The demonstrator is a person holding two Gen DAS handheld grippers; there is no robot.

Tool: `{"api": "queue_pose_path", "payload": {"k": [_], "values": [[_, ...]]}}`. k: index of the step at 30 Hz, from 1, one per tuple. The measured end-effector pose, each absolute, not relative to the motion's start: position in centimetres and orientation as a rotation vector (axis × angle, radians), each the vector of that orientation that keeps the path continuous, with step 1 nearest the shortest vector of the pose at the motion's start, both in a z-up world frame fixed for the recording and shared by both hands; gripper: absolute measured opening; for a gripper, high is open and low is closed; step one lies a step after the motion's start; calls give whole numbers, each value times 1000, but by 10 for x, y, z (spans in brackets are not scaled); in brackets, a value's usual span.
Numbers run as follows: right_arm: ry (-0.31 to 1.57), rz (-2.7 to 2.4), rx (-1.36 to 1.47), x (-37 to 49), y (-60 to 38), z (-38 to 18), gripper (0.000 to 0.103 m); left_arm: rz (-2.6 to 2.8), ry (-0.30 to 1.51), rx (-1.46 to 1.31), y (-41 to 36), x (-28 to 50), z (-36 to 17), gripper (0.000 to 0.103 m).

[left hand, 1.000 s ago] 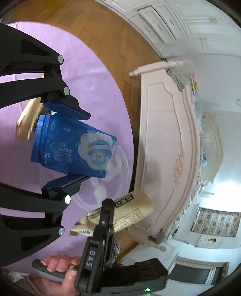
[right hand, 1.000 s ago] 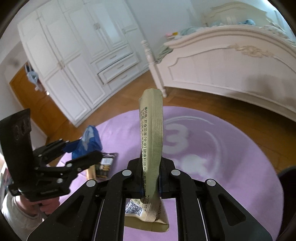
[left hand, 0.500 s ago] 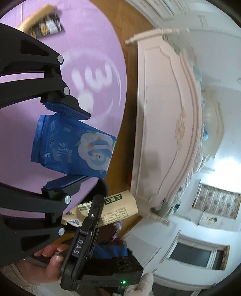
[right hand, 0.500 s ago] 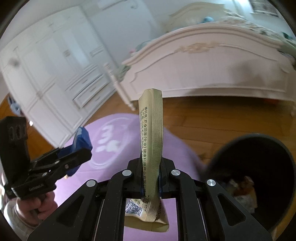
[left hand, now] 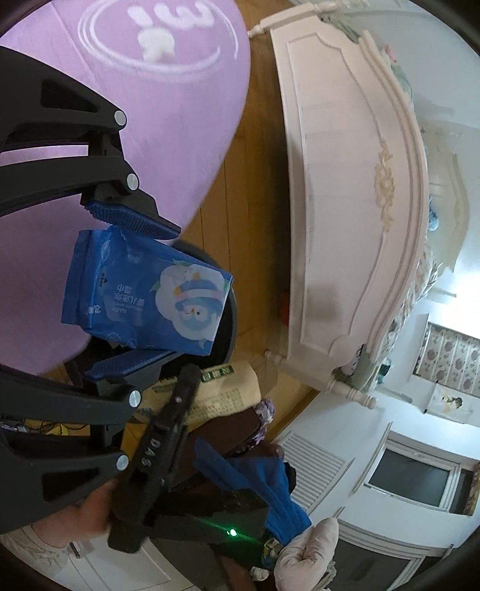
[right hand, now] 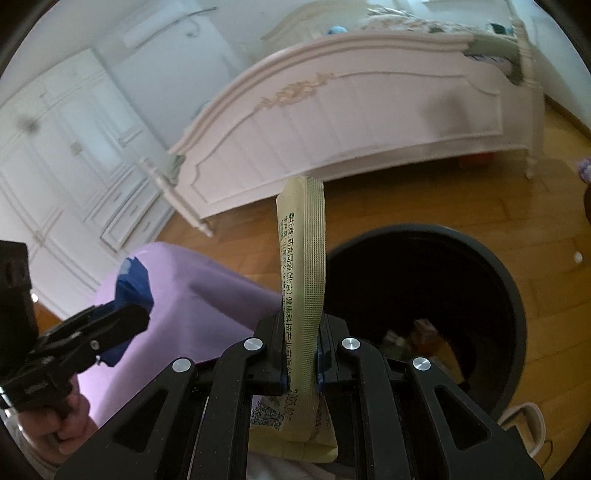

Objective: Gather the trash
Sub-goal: 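Carry the tissue pack and snack bag over the black bin, then open both tools to drop the tissue pack and snack bag into the bin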

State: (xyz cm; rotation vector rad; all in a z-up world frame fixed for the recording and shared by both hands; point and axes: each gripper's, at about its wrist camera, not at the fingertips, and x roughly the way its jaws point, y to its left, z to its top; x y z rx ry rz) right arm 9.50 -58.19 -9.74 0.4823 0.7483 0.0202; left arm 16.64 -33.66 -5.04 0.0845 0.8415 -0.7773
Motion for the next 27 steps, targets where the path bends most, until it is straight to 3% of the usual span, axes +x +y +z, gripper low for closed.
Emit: {"api": "queue_pose_path", "payload": {"k": [14, 16, 18, 19, 21, 23, 27], "values": [[808, -43, 543, 88, -617, -142, 11, -846, 867, 168, -393, 156, -63, 60], [815, -51, 548, 90, -618, -143, 11, -851, 855, 184, -397, 154, -62, 69], [821, -61, 547, 89, -619, -144, 11, -854, 833, 193, -398, 152, -59, 83], [823, -65, 547, 88, -618, -143, 15, -857, 825, 195, -398, 150, -57, 85], [813, -79, 554, 86, -619, -142, 46, -861, 819, 201, -401, 148, -57, 85], [791, -94, 563, 83, -619, -138, 58, -861, 815, 207, -401, 147, -56, 85], [788, -95, 558, 81, -615, -133, 58, -847, 810, 199, -391, 145, -53, 85]]}}
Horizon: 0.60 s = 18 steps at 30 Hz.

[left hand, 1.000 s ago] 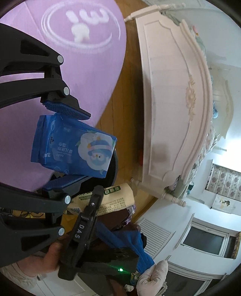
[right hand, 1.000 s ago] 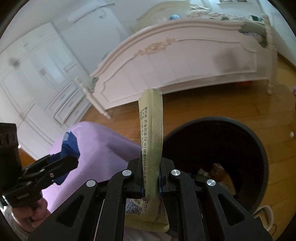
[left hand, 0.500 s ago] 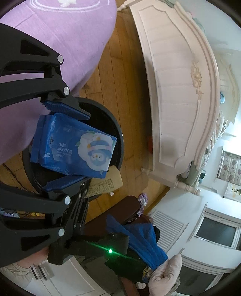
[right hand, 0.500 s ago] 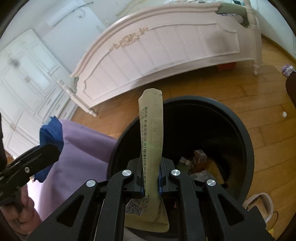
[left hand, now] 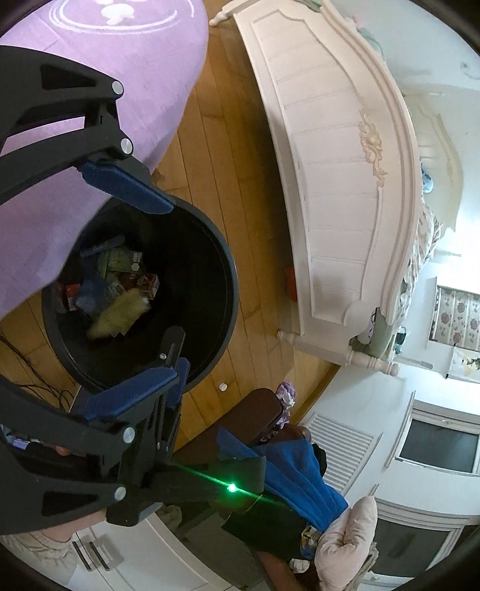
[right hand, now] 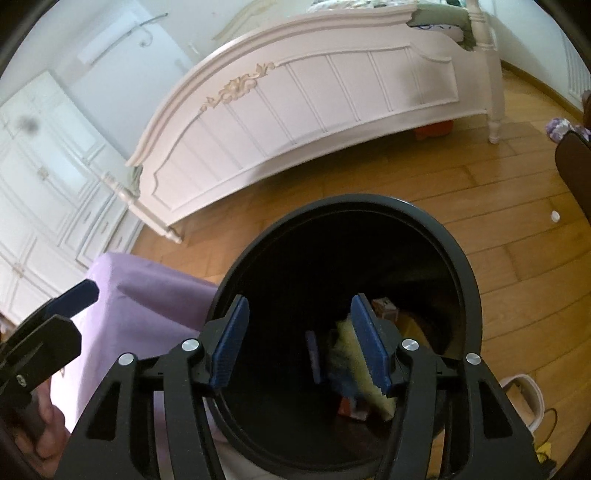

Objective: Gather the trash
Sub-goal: 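Open both tools to drop the tissue pack and snack bag into the bin, then grasp the gold wrapper with the left tool while the right tool grasps the battery card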

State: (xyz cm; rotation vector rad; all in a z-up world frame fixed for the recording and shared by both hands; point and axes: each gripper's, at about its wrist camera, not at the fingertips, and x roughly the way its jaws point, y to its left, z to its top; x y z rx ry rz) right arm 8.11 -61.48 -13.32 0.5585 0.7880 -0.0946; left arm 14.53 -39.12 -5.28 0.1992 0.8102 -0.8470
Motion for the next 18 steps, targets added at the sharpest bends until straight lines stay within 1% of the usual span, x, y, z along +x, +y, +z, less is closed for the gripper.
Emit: {"api": "queue_pose_path", "payload": {"k": [9, 18], "values": [[754, -32, 518, 86, -581, -104, 58, -731, 786, 149, -332, 148, -40, 85], [740, 89, 425, 105, -514, -69, 58, -456, 792, 70, -225, 153, -36, 85]]}}
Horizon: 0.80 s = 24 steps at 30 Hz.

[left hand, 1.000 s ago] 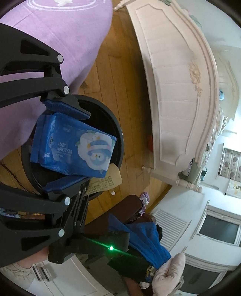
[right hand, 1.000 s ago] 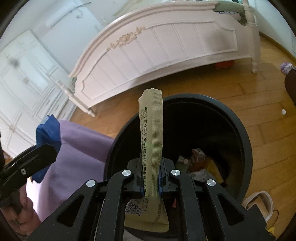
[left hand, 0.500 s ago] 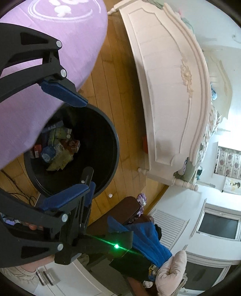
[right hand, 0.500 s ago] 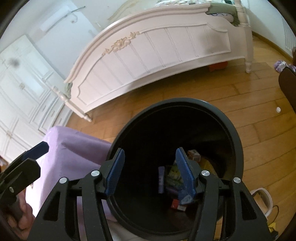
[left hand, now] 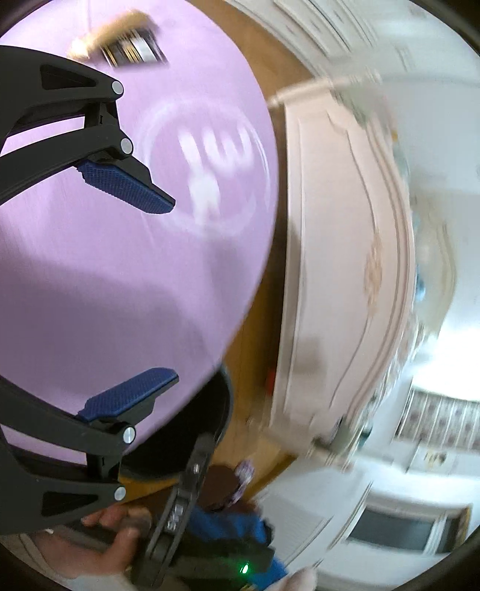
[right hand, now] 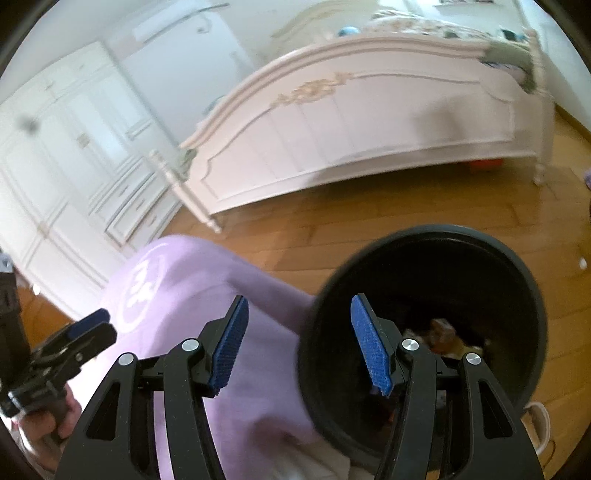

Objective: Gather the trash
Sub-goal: 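Grasp the gold wrapper with the left tool while the right tool grasps the battery card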

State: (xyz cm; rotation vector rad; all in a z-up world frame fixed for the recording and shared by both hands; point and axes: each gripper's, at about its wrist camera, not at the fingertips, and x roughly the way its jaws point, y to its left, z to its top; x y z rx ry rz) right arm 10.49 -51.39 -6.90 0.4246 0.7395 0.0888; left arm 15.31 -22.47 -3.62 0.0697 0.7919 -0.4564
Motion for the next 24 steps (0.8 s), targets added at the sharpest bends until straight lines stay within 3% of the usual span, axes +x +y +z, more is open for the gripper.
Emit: {"api": "queue_pose_path", "payload": {"k": [16, 18, 24], "values": [[799, 326, 194, 144, -353, -50, 62, -11, 839, -98, -31, 168, -56, 82], [808, 351, 163, 147, -334, -49, 62, -10, 861, -91, -23, 172, -61, 65], [837, 430, 67, 154, -275, -49, 62, -16, 878, -35, -14, 174, -70, 36]]}}
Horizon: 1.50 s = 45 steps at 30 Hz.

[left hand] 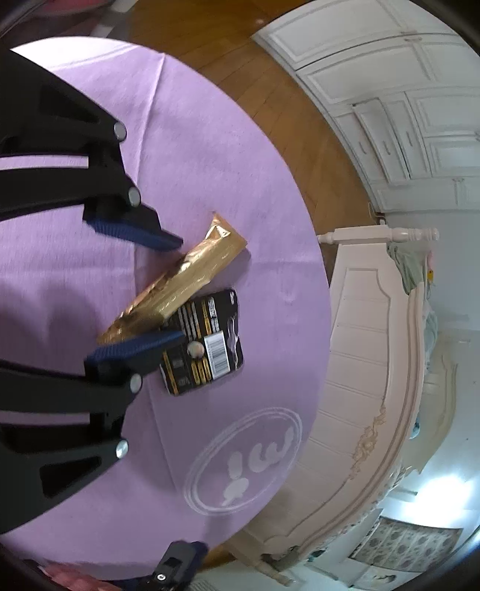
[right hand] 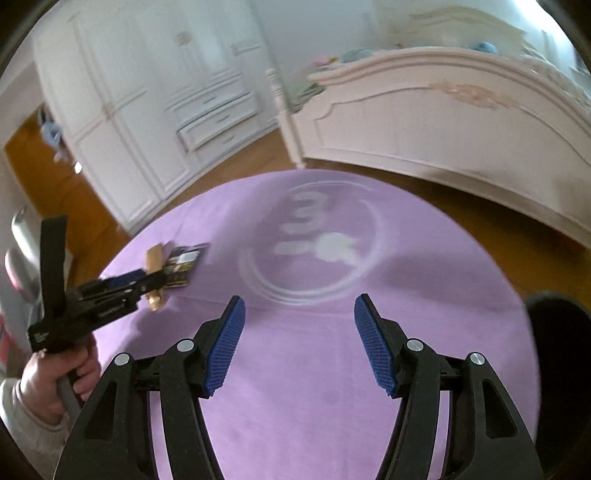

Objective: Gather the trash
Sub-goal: 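Grasp the gold wrapper with the left tool while the right tool grasps the battery card, then carry the gold wrapper and battery card over the black bin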

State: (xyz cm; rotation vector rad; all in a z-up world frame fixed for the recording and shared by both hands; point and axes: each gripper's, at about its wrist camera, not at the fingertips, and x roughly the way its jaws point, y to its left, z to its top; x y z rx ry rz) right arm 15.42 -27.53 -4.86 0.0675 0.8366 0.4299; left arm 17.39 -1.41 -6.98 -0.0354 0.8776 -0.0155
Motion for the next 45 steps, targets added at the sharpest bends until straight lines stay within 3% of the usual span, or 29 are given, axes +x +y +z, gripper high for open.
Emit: {"api": "queue_pose_path", "payload": {"k": [4, 7, 11, 14, 20, 22, 23, 33, 45], "values": [[860, 484, -5, 164, -230, -51, 62, -25, 877, -23, 4, 170, -70, 20], [878, 525, -54, 174, -193, -55, 62, -30, 875, -65, 28, 166, -69, 15], [921, 548, -122, 187, -145, -64, 62, -69, 857, -189, 52, 154, -65, 15], [935, 558, -161, 192, -117, -68, 72, -76, 820, -155, 52, 147, -54, 15], [922, 510, -276, 195, -83, -79, 73, -89, 785, -125, 52, 138, -45, 15], [903, 507, -288, 194, -81, -80, 69, -92, 784, -131, 53, 136, -47, 15], [895, 510, -289, 195, -79, -80, 61, -93, 784, -133, 52, 136, -48, 15], [908, 591, -126, 192, -118, -71, 60, -114, 756, -78, 35, 134, -37, 15], [788, 531, 74, 158, -231, -28, 60, -213, 692, 70, -51, 127, -10, 15]]}}
